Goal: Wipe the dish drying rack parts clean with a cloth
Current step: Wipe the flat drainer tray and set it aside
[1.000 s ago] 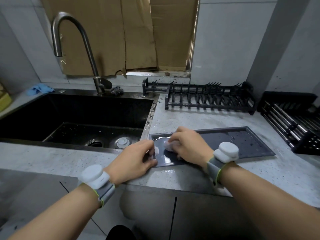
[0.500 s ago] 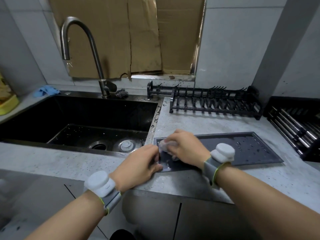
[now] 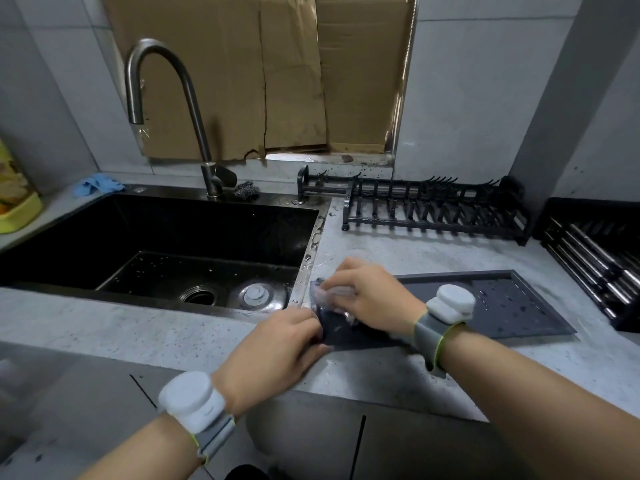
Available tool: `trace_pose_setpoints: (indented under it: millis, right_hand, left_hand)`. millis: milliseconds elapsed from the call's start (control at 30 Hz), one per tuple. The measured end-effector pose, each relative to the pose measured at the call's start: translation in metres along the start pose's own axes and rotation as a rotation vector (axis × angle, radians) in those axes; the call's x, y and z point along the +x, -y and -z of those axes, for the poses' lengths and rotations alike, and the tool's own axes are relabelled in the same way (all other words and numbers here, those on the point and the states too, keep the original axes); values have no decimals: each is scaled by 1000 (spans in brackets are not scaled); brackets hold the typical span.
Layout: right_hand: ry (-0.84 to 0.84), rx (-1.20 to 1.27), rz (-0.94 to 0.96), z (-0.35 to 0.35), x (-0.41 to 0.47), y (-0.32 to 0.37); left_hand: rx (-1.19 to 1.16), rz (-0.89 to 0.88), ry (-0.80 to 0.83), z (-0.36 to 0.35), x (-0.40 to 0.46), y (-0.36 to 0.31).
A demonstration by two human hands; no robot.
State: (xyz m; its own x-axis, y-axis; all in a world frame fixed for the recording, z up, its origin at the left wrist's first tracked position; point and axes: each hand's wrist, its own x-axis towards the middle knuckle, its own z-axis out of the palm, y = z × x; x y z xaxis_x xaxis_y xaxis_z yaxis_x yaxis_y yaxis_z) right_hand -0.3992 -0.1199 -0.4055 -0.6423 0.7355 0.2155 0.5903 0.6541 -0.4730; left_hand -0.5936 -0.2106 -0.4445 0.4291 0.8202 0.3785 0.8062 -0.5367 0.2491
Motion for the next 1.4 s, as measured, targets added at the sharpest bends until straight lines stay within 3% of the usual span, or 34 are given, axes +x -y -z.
trace_pose_setpoints:
  millis: [67,233,433,533,600,667,900,1000,1067,1267,1400]
  right_hand:
    - [96,-62,121,-18,-3,6]
    - [78,-259,193,-27,23,-7]
    - [34,-355,-53,-28,54,-6]
    - [-68,-332,-208,-17,63,-3]
    - [-122,-217,-164,-18,59,2]
    - [-39,-155,-92,-24,49,7]
    - [-73,-375,-179,-17,39,-27]
    - [-185,-283,-143,-13,39,-16]
    - [-151,-210,-46,-20,36,-8]
    - [-133,-579,83,-27,30,-25]
    - [-66,-585,38,-5,15,-45]
  left_hand:
    - [38,-38,-2,-3,-3,1]
    - [124,-40,-28,-2,3,-2]
    - [84,3,15,2,-1,-4]
    - [106,10,17,1,1,-6]
    - [106,12,7,1,3,-5]
    - [105,12,-7,1,4,-5]
    - [75,8,20,4,8,-6]
    - [85,13,21,5,8,-5]
    - [106,8,8,5,8,-5]
    - [125,17,23,6,11,-9]
    - [107,25,34,8,12,-10]
